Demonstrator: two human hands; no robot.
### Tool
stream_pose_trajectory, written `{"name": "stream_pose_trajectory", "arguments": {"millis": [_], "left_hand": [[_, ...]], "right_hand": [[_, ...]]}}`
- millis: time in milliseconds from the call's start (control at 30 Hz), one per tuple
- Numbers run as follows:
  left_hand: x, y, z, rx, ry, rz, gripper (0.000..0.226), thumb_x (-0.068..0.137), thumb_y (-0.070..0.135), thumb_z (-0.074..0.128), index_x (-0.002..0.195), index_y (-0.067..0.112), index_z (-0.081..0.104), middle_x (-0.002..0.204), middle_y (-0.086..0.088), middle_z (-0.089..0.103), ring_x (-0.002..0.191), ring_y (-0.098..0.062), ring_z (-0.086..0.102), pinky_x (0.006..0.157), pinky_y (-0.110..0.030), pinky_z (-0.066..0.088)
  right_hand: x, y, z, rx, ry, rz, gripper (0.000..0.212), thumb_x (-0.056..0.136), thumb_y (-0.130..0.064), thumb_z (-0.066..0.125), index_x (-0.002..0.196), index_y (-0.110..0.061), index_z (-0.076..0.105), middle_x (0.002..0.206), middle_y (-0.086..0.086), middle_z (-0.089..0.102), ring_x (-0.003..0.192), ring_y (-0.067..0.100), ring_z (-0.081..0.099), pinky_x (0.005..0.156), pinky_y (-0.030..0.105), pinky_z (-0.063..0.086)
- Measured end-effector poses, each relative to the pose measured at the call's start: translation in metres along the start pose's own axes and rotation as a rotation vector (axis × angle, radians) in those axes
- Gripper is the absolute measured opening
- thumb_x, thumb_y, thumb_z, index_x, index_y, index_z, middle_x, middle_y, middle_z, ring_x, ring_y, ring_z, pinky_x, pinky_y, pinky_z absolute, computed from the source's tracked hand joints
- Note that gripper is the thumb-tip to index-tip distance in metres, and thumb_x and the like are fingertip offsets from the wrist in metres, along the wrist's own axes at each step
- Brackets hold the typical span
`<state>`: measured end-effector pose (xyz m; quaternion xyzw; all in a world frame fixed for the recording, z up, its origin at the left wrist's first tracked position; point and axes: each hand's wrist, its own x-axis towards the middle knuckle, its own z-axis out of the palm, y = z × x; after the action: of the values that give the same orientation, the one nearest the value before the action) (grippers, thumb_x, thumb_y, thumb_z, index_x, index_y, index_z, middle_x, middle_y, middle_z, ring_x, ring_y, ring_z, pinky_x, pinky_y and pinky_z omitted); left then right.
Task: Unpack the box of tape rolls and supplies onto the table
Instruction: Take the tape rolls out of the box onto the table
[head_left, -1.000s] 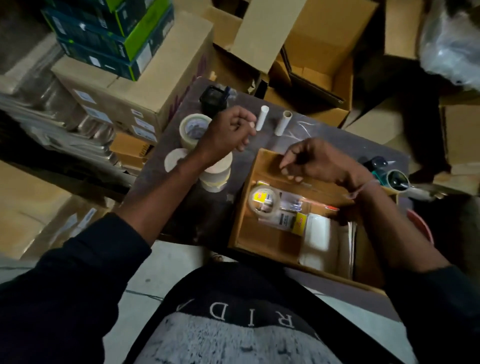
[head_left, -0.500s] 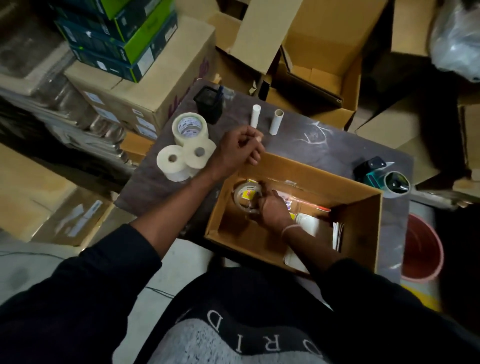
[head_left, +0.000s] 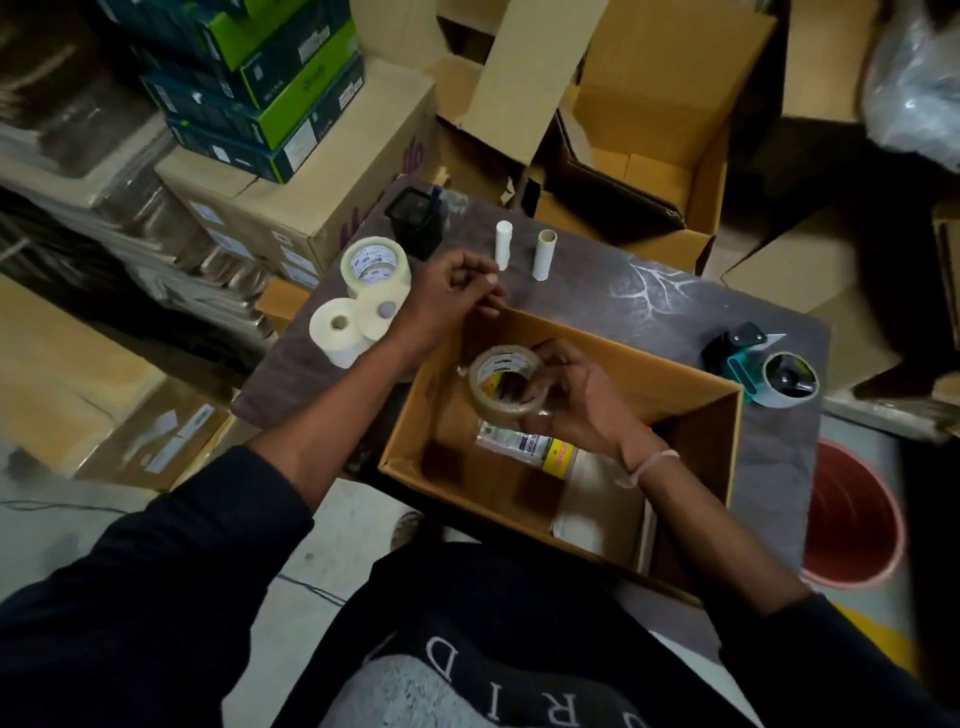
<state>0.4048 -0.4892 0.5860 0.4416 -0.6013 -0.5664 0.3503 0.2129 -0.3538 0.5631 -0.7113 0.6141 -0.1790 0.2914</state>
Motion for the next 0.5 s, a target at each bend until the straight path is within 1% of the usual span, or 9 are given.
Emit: {"name": "stream_pose_trajectory", "arguments": {"millis": [33, 67, 100, 133, 200, 300, 400, 467, 500], "left_hand": [[0.000, 0.001, -0.001, 0.008, -0.020, 0.013, 0.023, 0.097, 0.007, 0.063, 0.118, -0.002, 0.061, 0.099, -0.017, 0.074, 0.089, -0.028, 0.075, 0.079, -0.036, 0.062], [-0.001, 0.003, -0.003, 0.021, -0.035, 0.026, 0.023, 0.097, 0.007, 0.064, 0.118, -0.001, 0.062, 0.100, -0.017, 0.074, 0.091, -0.028, 0.075, 0.080, -0.037, 0.062], [0.000, 0.004, -0.005, 0.039, -0.042, 0.040, 0.022, 0.096, 0.007, 0.065, 0.117, 0.000, 0.063, 0.100, -0.016, 0.075, 0.090, -0.027, 0.075, 0.080, -0.037, 0.062], [0.001, 0.005, -0.008, 0.060, -0.045, 0.053, 0.021, 0.096, 0.008, 0.066, 0.116, 0.001, 0.064, 0.099, -0.015, 0.075, 0.088, -0.026, 0.075, 0.079, -0.036, 0.062], [0.006, 0.008, -0.015, 0.090, -0.051, 0.072, 0.019, 0.096, 0.013, 0.067, 0.112, 0.004, 0.067, 0.095, -0.010, 0.077, 0.081, -0.020, 0.074, 0.071, -0.032, 0.061], [0.014, 0.016, -0.029, 0.069, -0.078, 0.097, 0.018, 0.098, 0.018, 0.066, 0.103, 0.002, 0.070, 0.085, -0.009, 0.075, 0.069, -0.015, 0.070, 0.061, -0.028, 0.056], [0.022, 0.022, -0.044, 0.034, -0.096, 0.092, 0.030, 0.101, 0.021, 0.061, 0.104, -0.007, 0.068, 0.084, -0.018, 0.070, 0.068, -0.018, 0.070, 0.058, -0.027, 0.058], [0.029, 0.026, -0.056, 0.004, -0.099, 0.104, 0.037, 0.100, 0.026, 0.062, 0.101, -0.011, 0.067, 0.080, -0.018, 0.067, 0.068, -0.018, 0.068, 0.059, -0.028, 0.058], [0.033, 0.027, -0.064, -0.002, -0.103, 0.114, 0.040, 0.099, 0.029, 0.064, 0.097, -0.010, 0.067, 0.077, -0.016, 0.066, 0.068, -0.017, 0.067, 0.061, -0.029, 0.059]], "right_hand": [[-0.004, -0.011, -0.016, -0.023, 0.023, 0.007, 0.022, 0.073, -0.030, 0.083, 0.091, -0.023, 0.073, 0.117, 0.004, 0.061, 0.103, 0.020, 0.061, 0.091, 0.033, 0.054], [-0.006, -0.015, -0.028, -0.036, 0.066, 0.008, 0.025, 0.069, -0.033, 0.087, 0.089, -0.022, 0.076, 0.121, -0.001, 0.059, 0.104, 0.013, 0.059, 0.090, 0.020, 0.050], [-0.011, -0.021, -0.041, 0.014, 0.069, -0.018, 0.025, 0.068, -0.031, 0.089, 0.086, -0.020, 0.076, 0.123, -0.004, 0.056, 0.105, 0.007, 0.057, 0.088, 0.011, 0.047], [-0.013, -0.028, -0.051, 0.034, 0.085, -0.053, 0.024, 0.068, -0.031, 0.089, 0.085, -0.020, 0.076, 0.125, -0.007, 0.053, 0.107, 0.002, 0.055, 0.087, 0.009, 0.048], [-0.012, -0.040, -0.066, 0.061, 0.122, -0.078, 0.026, 0.069, -0.039, 0.086, 0.087, -0.023, 0.074, 0.130, -0.011, 0.048, 0.109, -0.003, 0.052, 0.087, 0.014, 0.051], [0.004, -0.051, -0.075, 0.032, 0.213, -0.066, 0.030, 0.070, -0.047, 0.080, 0.089, -0.026, 0.073, 0.133, -0.013, 0.044, 0.111, -0.003, 0.050, 0.085, 0.019, 0.053], [0.030, -0.061, -0.071, 0.004, 0.289, -0.058, 0.024, 0.070, -0.043, 0.083, 0.086, -0.027, 0.073, 0.133, -0.009, 0.045, 0.113, 0.007, 0.054, 0.085, 0.035, 0.057], [0.049, -0.067, -0.065, -0.018, 0.329, -0.057, 0.024, 0.069, -0.041, 0.083, 0.085, -0.026, 0.074, 0.134, -0.005, 0.046, 0.112, 0.010, 0.055, 0.085, 0.038, 0.056], [0.057, -0.073, -0.063, -0.025, 0.359, -0.055, 0.025, 0.068, -0.042, 0.081, 0.084, -0.025, 0.074, 0.133, -0.003, 0.047, 0.111, 0.010, 0.055, 0.086, 0.036, 0.055]]}}
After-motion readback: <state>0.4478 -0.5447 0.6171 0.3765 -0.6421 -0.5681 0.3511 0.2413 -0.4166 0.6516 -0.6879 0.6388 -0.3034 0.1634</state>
